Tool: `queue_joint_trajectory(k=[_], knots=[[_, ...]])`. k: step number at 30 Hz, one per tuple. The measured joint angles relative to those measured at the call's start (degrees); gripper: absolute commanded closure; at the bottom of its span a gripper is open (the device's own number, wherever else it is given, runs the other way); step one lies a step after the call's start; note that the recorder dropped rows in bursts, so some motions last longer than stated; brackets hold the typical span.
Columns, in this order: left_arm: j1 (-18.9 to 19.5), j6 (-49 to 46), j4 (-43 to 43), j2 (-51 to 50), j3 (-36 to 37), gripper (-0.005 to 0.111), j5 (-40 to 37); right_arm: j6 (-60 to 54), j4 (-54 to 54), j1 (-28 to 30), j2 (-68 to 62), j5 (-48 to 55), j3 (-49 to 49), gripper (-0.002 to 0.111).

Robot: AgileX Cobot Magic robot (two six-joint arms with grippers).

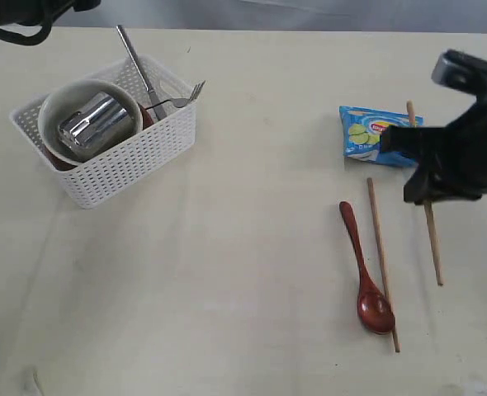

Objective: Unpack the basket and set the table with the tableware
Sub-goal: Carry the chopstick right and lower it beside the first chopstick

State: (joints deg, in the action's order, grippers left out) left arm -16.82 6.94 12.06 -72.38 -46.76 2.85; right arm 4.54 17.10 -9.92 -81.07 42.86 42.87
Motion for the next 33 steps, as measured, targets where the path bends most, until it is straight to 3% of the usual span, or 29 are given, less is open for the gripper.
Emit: queue_joint_trajectory(k=[6, 17, 33], knots=[[0.0, -0.1, 0.0, 0.0, 0.0, 0.051, -0.09, -0.4, -0.4, 0.0, 0.76, -7.06, -12.37, 0.109], [0.0, -0.34, 0.0, 0.0, 0.0, 0.051, -0.09, -1.39, -0.48, -1.97, 0.55, -9.98, -12.62, 0.109], [0.0, -0.34, 0.0, 0.0, 0.0, 0.051, -0.09, -0.8, -2.92, -2.85, -12.57, -9.53, -7.01, 0.109]])
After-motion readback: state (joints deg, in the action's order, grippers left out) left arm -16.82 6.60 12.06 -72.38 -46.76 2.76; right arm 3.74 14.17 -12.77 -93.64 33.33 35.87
